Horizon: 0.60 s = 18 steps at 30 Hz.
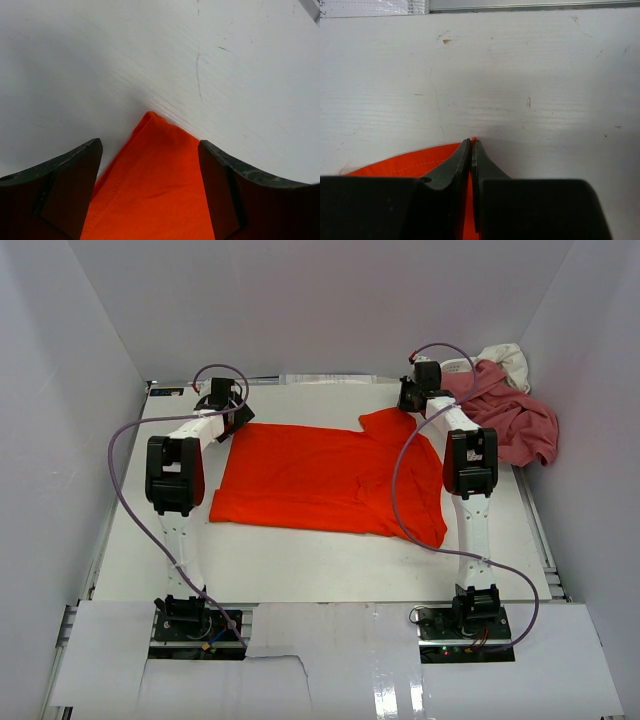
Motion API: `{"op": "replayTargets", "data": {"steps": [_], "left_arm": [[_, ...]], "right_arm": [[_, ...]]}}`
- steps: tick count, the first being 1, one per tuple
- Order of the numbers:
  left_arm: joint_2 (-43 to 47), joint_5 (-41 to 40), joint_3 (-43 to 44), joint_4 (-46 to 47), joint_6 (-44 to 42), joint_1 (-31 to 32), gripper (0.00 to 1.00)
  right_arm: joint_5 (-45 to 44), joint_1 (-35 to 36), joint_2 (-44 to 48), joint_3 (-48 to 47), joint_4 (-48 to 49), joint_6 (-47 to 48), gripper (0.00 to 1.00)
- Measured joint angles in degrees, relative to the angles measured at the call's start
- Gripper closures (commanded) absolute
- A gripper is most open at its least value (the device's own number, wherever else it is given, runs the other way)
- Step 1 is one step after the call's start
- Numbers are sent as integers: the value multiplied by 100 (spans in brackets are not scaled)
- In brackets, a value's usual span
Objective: Fold and stack the t-shirts
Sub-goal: Grap the side of the flattened tshirt furthest away from the robot with both arms
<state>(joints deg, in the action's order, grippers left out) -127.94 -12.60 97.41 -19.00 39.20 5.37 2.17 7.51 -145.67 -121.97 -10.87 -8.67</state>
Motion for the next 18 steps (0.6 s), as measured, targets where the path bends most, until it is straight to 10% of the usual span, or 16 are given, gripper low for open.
{"op": "replayTargets", "data": {"steps": [10, 18], "left_arm": [[-109, 68, 90, 4, 42, -22, 51], [-125, 136, 90, 50, 48, -44, 60]], "right_arm": [[46, -22, 92, 107, 39, 2, 92], [111, -63, 186, 260, 52, 2, 92]]}}
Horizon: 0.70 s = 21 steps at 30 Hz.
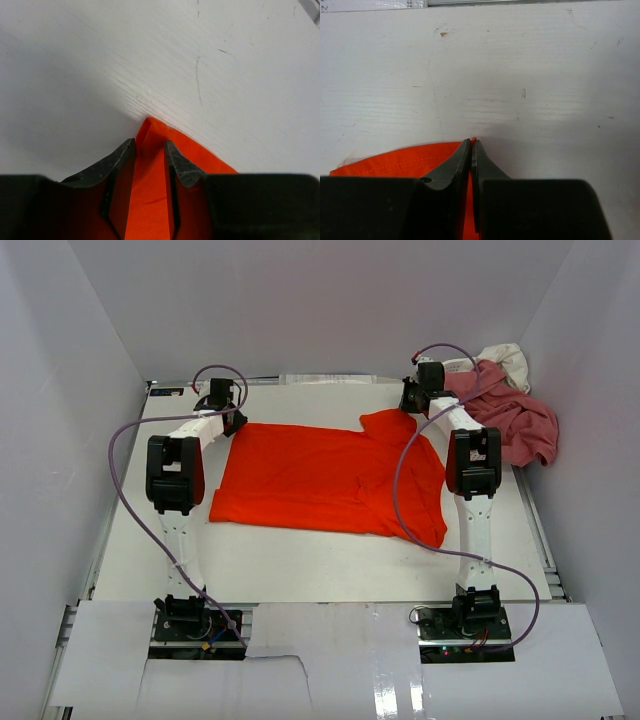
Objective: Fold and stack the t-shirts
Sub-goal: Grap the side of the flattened tshirt furthest away from the robot with both arms
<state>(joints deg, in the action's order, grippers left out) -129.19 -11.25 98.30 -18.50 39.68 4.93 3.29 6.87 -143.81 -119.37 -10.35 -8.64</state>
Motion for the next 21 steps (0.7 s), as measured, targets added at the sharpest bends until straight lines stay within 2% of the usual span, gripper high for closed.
{"op": "replayTargets", "data": {"steps": [14, 18, 21], "left_arm": [[-286, 35, 192, 476, 0, -33, 59], [-308, 33, 197, 560, 20, -39, 49], [-308, 33, 197, 616, 37, -44, 46]], "right_arm": [[101, -15, 162, 28, 0, 9, 92], [125, -17, 170, 26, 0, 11, 92], [140, -17, 170, 28, 0, 11, 92]]}}
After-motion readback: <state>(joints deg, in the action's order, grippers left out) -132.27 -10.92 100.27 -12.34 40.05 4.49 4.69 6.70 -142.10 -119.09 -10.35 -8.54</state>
